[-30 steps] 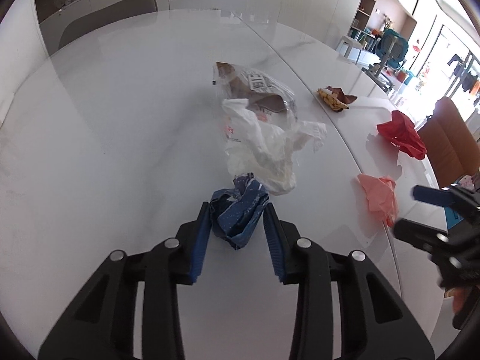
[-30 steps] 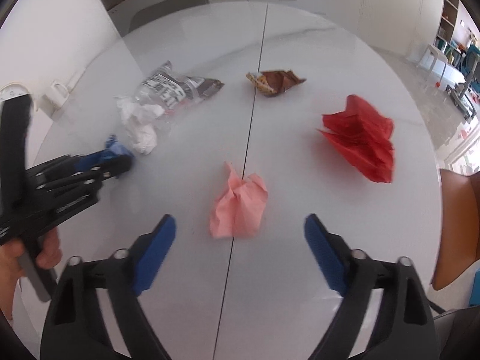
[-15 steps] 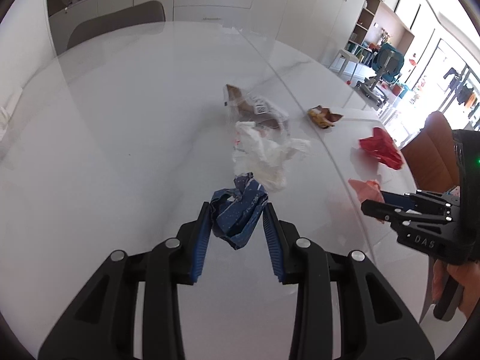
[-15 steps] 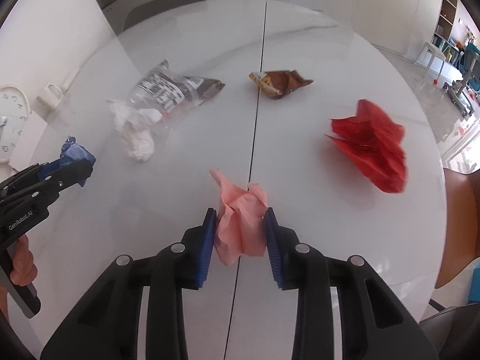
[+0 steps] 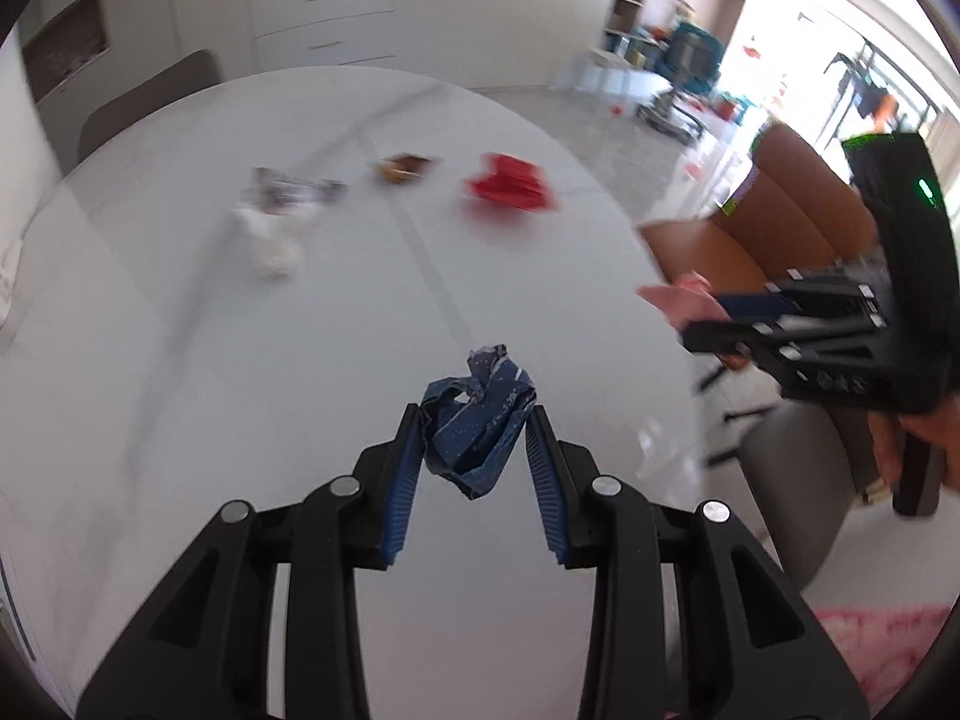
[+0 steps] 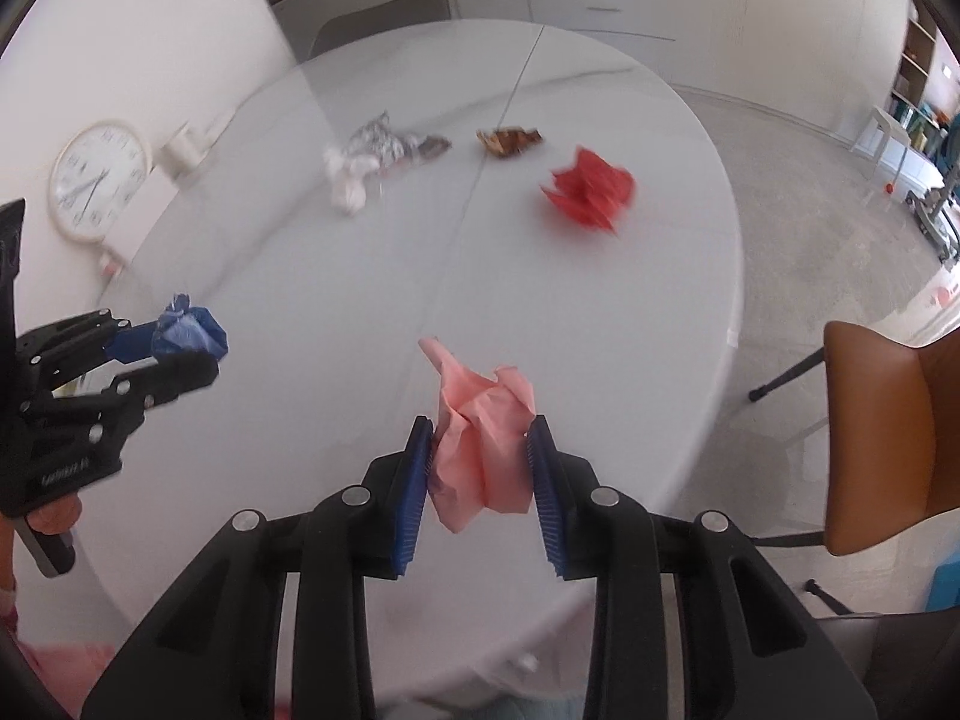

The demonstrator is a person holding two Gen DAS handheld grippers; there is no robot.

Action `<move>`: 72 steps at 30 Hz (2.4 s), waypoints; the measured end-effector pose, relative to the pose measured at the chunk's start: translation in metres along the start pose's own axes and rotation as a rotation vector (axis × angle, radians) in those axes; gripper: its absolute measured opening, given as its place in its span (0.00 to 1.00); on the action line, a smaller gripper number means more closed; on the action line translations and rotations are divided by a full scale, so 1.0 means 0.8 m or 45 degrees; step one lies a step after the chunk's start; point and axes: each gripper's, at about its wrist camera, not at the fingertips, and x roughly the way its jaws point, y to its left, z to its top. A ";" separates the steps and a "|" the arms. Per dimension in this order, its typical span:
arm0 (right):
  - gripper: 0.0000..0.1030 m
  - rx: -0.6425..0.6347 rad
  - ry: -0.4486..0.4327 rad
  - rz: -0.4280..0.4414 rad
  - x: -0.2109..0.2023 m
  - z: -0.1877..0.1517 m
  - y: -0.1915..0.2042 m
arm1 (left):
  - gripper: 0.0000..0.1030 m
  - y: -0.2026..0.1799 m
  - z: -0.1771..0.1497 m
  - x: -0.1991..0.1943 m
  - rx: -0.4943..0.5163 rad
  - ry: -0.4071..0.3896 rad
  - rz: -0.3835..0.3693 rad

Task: Collect trash

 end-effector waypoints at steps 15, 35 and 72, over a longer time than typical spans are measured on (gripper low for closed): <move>0.32 -0.200 0.101 0.164 -0.045 -0.124 -0.121 | 0.34 -0.249 -0.064 0.063 -0.060 0.214 -0.017; 0.34 -0.265 0.123 0.266 -0.030 -0.137 -0.126 | 0.87 -0.248 -0.065 0.066 -0.241 0.322 0.190; 0.98 -0.376 -0.058 0.167 -0.089 -0.082 -0.070 | 0.91 -0.138 -0.038 -0.065 -0.593 0.029 0.506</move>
